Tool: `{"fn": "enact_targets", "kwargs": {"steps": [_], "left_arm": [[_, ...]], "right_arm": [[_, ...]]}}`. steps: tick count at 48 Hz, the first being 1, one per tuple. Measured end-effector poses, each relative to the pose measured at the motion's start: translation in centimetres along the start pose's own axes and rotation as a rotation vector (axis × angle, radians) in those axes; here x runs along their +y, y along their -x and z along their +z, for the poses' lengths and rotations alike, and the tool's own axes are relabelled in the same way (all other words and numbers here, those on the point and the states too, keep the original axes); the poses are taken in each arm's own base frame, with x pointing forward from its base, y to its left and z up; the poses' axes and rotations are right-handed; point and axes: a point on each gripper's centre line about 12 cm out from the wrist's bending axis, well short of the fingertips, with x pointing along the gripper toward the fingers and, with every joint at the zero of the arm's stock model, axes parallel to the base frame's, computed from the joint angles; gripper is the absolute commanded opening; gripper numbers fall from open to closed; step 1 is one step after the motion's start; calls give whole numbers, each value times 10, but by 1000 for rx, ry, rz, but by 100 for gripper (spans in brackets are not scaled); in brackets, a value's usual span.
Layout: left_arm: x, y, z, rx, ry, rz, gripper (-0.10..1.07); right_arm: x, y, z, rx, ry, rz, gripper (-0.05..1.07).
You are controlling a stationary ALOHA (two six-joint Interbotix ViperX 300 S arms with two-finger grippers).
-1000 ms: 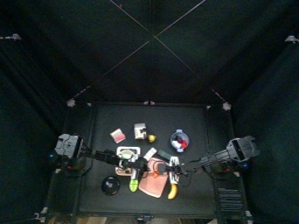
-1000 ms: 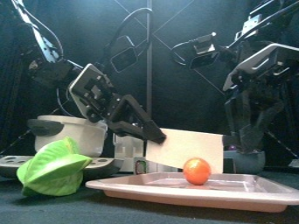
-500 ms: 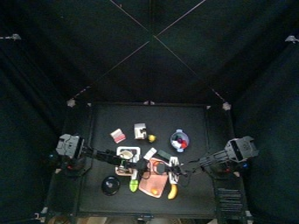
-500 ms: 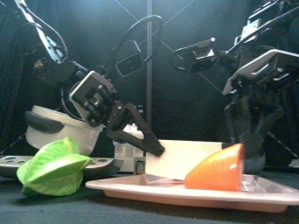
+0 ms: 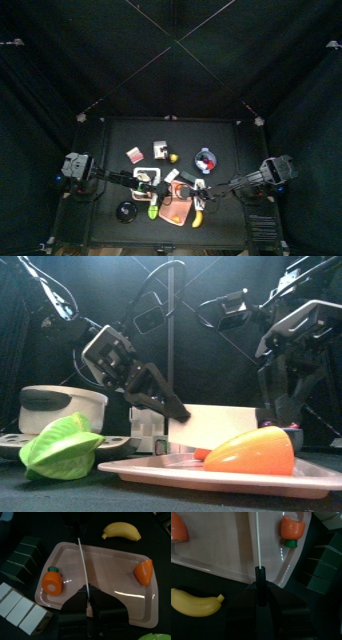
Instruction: Cut carrot
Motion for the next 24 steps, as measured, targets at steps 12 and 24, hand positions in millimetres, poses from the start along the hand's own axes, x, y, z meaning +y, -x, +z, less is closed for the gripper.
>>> {"fn": "enact_targets", "kwargs": {"steps": [12, 24], "left_arm": [[-1, 5, 9, -26, -12, -4, 37], [-1, 5, 9, -26, -11, -4, 37]], "right_arm": [[2, 5, 0, -5, 5, 2, 47], [1, 7, 3, 3, 3, -6, 47]]}}
